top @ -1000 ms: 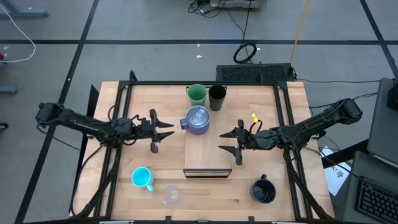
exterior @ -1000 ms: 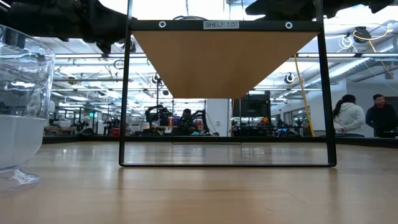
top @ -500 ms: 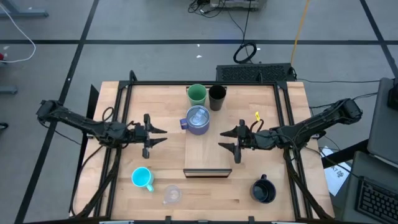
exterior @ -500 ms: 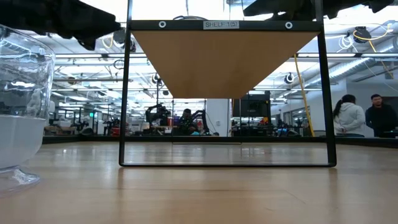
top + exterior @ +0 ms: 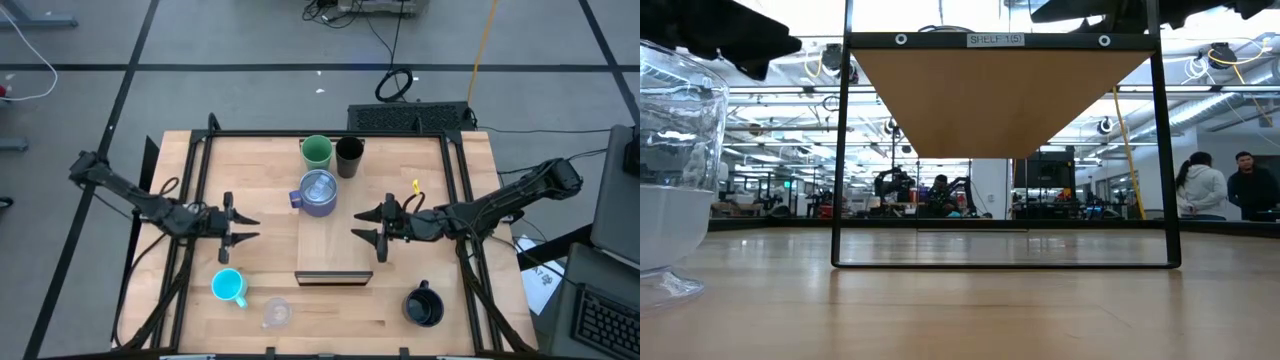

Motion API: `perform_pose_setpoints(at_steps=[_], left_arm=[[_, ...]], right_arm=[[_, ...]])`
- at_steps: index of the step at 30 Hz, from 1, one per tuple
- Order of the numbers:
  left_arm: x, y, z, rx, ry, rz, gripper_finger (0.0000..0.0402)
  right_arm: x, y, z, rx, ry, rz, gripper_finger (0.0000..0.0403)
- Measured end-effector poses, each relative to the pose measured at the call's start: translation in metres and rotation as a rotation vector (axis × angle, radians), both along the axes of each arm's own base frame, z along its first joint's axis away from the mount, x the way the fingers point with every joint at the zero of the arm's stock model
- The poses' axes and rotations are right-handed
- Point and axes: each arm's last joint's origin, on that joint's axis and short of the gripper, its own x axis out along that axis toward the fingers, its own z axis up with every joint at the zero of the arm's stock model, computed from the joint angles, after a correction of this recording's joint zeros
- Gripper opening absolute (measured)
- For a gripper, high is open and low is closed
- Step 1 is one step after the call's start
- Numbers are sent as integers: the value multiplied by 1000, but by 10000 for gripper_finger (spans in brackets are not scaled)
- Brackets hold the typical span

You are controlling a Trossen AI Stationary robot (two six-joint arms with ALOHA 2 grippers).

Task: Stack small to large cups/mugs on shelf
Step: Put the purple mug on the shelf

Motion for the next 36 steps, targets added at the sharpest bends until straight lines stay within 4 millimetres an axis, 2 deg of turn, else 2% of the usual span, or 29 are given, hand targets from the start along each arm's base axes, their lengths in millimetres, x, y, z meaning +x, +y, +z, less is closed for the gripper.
perform_pose_setpoints(at_steps=[12,22,26,36], left_arm=[[-7,-10,23,33,75,-35,129],[-13,-13,45,-8,163,-50,129],[-11,-19,52,-5,225,-55,129],[2,-43,56,39,397,-73,129]], right_arm=[[1,1,6,-111,-46,13,205],[0,8,11,-116,-60,45,205],[0,15,19,-124,-74,73,205],[-5,28,19,-136,-59,62,205]])
